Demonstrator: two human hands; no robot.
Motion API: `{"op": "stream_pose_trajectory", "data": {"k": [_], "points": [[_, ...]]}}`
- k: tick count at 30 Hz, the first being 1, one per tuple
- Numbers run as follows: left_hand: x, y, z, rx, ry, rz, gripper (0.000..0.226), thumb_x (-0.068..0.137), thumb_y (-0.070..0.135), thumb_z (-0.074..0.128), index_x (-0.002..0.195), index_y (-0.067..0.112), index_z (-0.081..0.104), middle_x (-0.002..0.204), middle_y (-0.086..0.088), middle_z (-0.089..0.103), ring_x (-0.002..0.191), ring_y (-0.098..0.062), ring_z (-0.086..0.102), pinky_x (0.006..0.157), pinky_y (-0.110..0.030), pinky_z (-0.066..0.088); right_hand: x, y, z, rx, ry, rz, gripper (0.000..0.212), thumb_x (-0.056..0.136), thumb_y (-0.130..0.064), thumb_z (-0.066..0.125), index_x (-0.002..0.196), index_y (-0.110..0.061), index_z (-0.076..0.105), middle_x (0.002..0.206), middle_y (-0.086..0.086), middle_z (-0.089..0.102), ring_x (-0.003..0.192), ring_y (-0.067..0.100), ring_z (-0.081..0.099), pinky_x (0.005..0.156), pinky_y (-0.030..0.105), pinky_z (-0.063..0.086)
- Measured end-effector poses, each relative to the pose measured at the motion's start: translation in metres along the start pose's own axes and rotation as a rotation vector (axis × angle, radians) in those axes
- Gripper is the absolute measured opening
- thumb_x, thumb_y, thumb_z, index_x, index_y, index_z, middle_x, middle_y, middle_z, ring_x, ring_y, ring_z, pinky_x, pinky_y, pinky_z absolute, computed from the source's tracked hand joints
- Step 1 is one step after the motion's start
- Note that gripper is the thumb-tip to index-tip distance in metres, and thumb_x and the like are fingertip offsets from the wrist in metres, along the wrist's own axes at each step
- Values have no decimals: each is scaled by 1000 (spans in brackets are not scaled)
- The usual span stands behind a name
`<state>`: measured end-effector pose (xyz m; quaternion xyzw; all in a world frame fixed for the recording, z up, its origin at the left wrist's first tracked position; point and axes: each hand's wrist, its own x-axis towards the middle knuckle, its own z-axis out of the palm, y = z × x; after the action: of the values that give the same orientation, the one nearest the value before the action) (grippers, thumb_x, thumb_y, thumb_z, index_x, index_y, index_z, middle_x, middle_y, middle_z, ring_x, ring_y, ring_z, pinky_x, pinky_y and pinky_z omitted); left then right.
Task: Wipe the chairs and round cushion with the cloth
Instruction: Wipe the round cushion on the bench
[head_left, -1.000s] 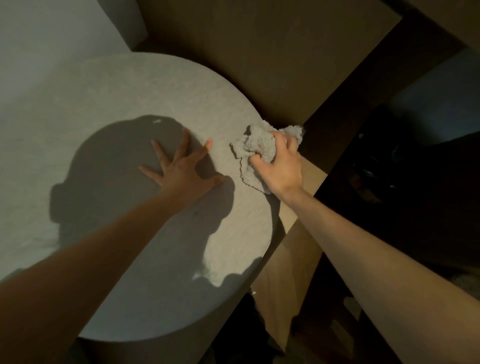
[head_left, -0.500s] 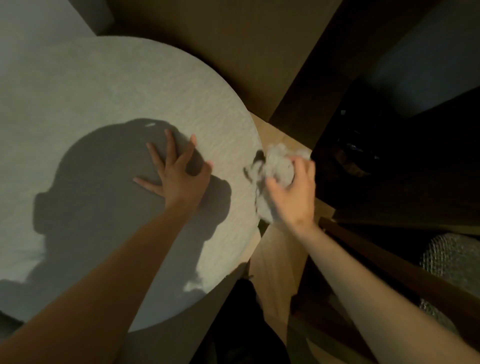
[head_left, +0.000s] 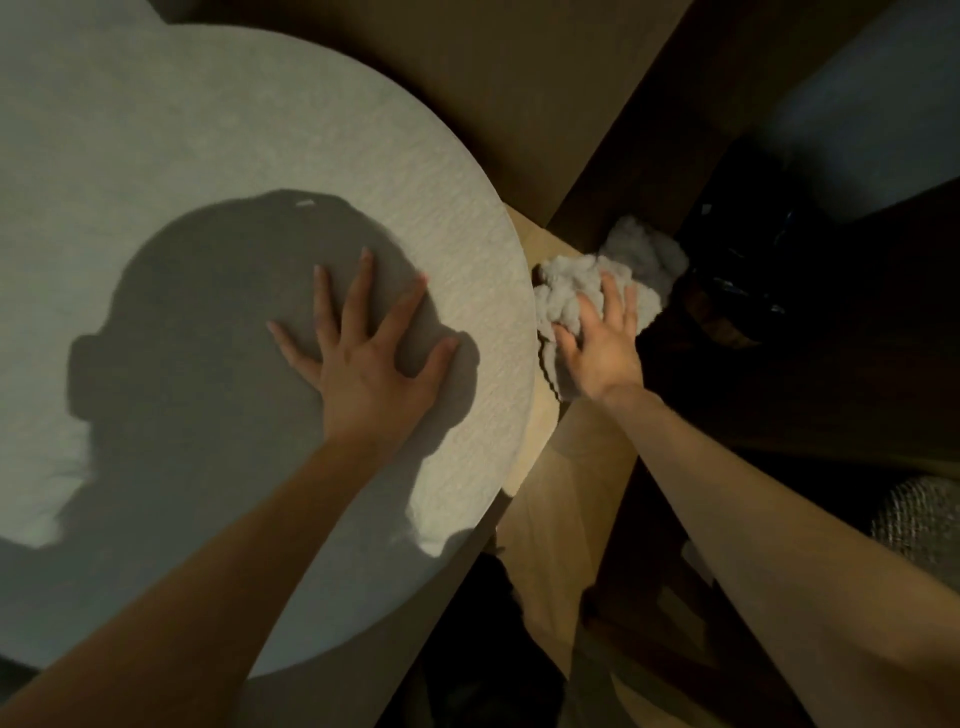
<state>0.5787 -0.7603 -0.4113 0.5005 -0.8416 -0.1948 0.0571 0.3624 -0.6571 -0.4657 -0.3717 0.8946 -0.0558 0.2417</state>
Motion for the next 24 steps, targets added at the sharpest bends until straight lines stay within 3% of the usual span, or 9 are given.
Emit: {"op": "stream_pose_trajectory", "data": {"k": [5, 9, 12, 15, 17, 20, 24], "points": [[5, -11, -6, -187, -59, 107, 54, 88, 46, 60, 139, 40, 42, 159, 3, 14, 148, -21, -3, 106, -55, -22, -64, 1, 20, 29, -14, -18, 52, 102, -36, 40, 151, -30, 24, 162, 1, -7, 148, 29, -10, 120, 41, 6], [-30, -39, -16, -361, -220, 350, 60, 90, 16, 63, 141, 26, 33, 156, -5, 22, 147, -27, 6, 115, -42, -9, -121, -7, 47, 118, -9, 28, 52, 102, -28, 42, 151, -30, 26, 162, -1, -9, 148, 27, -7, 119, 35, 11], [-88, -78, -24, -325, -218, 453, 53, 89, 5, 62, 138, 12, 45, 151, -12, 31, 142, -27, 18, 115, -42, 2, -170, -14, 70, 164, -34, 75, 51, 101, -24, 44, 151, -28, 29, 162, 2, -3, 149, 26, -6, 121, 38, 11], [-147, -113, -38, -311, -229, 375, 50, 88, 1, 61, 136, 8, 48, 151, -13, 31, 142, -31, 22, 118, -52, 12, -228, -35, 97, 254, -89, 35, 50, 100, -11, 46, 148, -21, 36, 162, 4, -2, 149, 23, -8, 122, 37, 12], [-183, -133, -53, -347, -272, 294, 51, 91, 1, 57, 139, 11, 44, 153, -9, 28, 145, -29, 18, 119, -51, 14, -260, -53, 112, 375, -117, 5, 54, 100, -6, 45, 150, -20, 29, 162, 1, -6, 149, 21, -8, 122, 34, 10], [-236, -165, -78, -298, -195, 181, 47, 94, 4, 51, 140, 13, 45, 154, -9, 28, 146, -27, 15, 119, -44, 14, -299, -80, 136, 99, -147, -49, 51, 102, -18, 42, 151, -21, 27, 160, 8, -15, 147, 26, -15, 117, 27, -8], [-291, -206, -105, -177, -18, 35, 41, 95, 4, 45, 135, 2, 50, 151, -23, 30, 143, -43, 15, 116, -58, 12, -335, -125, 159, -53, -272, -318, 55, 102, -24, 42, 153, -23, 21, 159, 10, -17, 144, 24, -22, 111, 25, -19]]}}
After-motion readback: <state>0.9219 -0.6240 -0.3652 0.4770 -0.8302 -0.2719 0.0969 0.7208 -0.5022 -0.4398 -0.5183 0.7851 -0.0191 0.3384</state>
